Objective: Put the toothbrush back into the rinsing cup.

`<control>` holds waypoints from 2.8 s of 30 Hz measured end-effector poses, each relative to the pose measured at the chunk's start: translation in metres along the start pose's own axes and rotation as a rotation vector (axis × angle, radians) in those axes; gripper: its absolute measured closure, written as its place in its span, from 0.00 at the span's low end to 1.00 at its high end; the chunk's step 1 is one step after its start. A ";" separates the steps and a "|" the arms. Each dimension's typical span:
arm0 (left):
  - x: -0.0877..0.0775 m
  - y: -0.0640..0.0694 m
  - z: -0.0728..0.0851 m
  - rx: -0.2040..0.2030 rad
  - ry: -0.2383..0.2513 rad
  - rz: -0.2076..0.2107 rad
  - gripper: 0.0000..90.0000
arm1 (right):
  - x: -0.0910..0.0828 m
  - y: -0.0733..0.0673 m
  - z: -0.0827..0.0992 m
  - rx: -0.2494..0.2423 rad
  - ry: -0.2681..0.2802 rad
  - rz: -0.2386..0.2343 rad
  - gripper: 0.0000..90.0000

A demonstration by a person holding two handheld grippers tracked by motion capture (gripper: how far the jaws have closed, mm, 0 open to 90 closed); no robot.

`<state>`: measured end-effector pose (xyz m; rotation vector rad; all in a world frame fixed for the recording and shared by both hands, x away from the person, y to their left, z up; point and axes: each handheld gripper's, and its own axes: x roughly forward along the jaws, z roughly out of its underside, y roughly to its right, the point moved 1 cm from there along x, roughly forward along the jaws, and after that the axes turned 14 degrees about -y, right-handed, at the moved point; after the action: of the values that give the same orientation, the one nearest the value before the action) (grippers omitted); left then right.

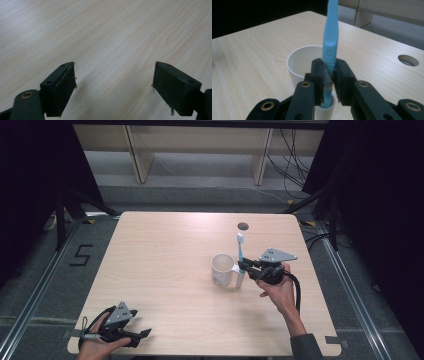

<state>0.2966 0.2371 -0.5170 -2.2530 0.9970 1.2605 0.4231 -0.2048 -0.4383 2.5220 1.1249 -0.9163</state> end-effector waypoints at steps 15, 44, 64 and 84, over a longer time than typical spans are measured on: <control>0.000 0.001 0.000 -0.002 0.006 0.002 0.20 | 0.000 0.000 0.005 0.000 -0.011 0.013 0.85; -0.001 0.000 0.000 -0.003 0.007 -0.004 0.20 | -0.026 -0.004 0.011 0.094 -0.050 0.049 0.37; -0.001 0.000 0.000 -0.001 0.011 0.002 0.20 | -0.035 -0.017 0.024 0.143 -0.084 0.034 0.26; -0.001 0.000 0.000 0.000 0.011 0.000 0.20 | -0.035 -0.025 0.038 0.142 -0.120 0.025 0.25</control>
<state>0.2962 0.2374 -0.5163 -2.2620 1.0005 1.2496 0.3702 -0.2255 -0.4454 2.5452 1.0235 -1.1626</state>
